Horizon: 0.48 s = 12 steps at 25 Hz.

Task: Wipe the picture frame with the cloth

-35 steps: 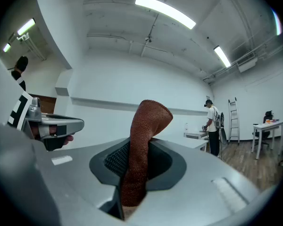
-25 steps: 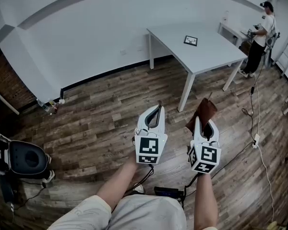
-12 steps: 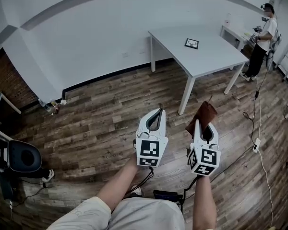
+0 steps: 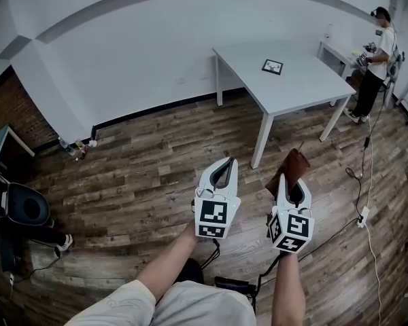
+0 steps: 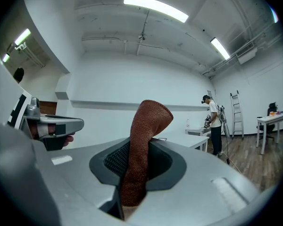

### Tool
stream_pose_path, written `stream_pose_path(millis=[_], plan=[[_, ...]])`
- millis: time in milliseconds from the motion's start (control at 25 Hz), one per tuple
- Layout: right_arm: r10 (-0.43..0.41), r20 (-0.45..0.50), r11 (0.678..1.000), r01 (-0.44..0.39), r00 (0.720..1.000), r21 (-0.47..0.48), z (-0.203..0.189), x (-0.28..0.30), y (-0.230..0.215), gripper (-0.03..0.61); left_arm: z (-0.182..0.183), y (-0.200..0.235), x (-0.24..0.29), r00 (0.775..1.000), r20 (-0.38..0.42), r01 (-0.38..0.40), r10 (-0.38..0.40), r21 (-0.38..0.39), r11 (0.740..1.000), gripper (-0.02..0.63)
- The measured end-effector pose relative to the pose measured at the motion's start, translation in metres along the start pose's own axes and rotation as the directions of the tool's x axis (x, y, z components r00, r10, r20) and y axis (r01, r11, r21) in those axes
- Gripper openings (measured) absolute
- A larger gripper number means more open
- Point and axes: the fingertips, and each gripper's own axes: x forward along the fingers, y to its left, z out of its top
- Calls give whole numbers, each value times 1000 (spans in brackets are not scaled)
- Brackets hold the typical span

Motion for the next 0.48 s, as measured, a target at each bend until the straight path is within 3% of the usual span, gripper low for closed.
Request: stream_pose_path(millis=[480], plan=[[-18, -26, 1000, 18, 999, -7, -14, 69, -43, 103, -13, -1, 84, 1000, 3, 24, -24, -14, 1000, 0]])
